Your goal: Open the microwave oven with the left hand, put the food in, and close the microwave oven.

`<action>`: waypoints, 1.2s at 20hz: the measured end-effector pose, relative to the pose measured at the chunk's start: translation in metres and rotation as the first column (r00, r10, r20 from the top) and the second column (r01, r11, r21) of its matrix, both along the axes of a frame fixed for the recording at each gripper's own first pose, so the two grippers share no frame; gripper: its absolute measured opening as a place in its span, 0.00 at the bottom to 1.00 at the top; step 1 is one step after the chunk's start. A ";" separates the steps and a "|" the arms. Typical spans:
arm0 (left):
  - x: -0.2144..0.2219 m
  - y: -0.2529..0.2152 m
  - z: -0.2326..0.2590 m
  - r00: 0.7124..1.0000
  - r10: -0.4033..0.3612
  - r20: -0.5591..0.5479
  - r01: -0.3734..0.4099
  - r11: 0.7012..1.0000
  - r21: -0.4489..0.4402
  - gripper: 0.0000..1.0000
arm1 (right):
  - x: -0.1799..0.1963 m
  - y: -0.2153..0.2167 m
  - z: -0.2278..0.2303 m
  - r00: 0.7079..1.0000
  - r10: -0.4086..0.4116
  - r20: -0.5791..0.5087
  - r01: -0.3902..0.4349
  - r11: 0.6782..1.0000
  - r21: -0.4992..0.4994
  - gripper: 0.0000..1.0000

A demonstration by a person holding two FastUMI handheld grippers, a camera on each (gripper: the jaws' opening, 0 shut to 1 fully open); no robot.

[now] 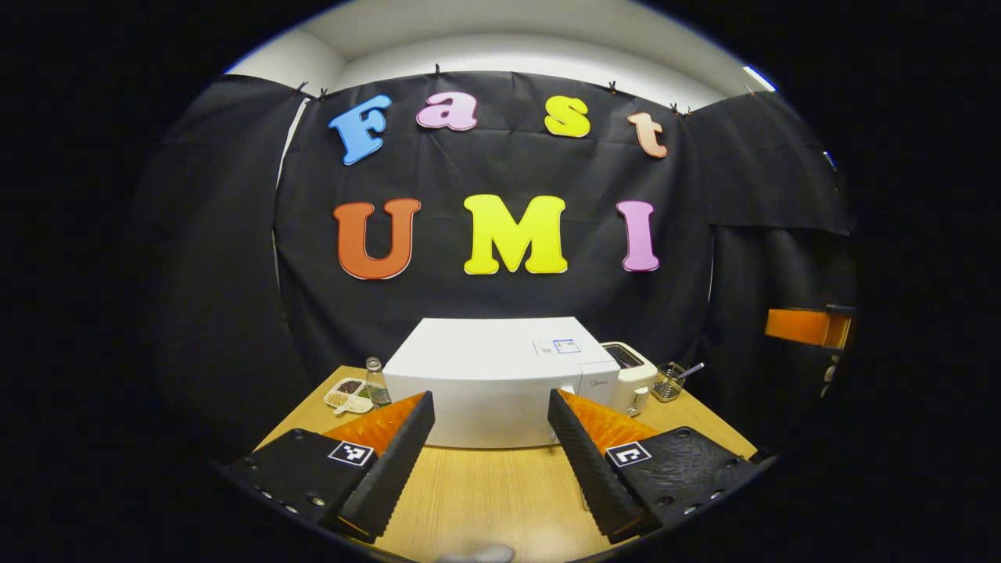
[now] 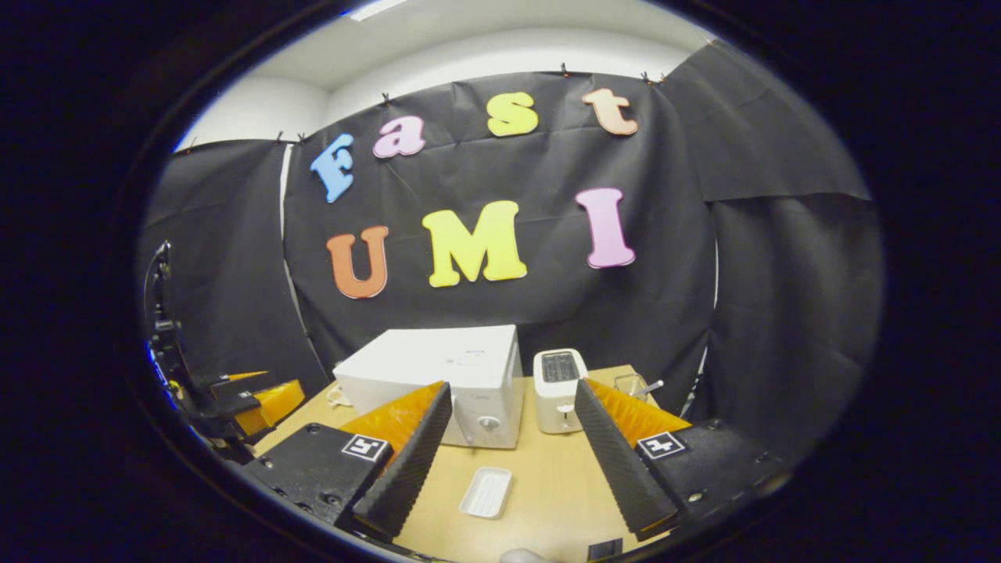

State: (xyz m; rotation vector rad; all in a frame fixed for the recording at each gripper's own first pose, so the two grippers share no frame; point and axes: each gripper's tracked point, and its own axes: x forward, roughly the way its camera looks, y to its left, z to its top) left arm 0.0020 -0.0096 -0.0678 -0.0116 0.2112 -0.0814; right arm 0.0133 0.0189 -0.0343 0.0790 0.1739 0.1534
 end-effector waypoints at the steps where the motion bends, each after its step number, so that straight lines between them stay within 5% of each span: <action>1: -0.006 0.006 0.013 1.000 0.008 0.008 -0.008 1.000 -0.001 0.92 | -0.005 0.009 0.007 1.000 0.001 0.016 -0.001 1.000 -0.003 1.00; 7: -0.034 0.038 0.063 0.996 0.035 0.080 -0.037 0.999 0.019 0.92 | -0.033 0.043 0.045 0.995 -0.010 0.099 0.010 1.000 -0.005 1.00; 8: -0.038 0.042 0.068 0.995 0.038 0.089 -0.040 0.999 0.020 0.92 | -0.038 0.048 0.052 0.994 -0.008 0.108 0.008 1.000 0.003 0.90; 9: -0.041 0.047 0.072 0.994 0.048 0.096 -0.050 0.999 0.020 0.92 | -0.042 0.053 0.053 0.994 -0.012 0.112 0.011 1.000 0.004 1.00; 24: -0.056 0.065 0.106 0.982 0.034 0.185 -0.035 0.999 0.000 0.92 | -0.056 0.056 0.069 0.989 -0.074 0.131 0.076 0.997 -0.011 1.00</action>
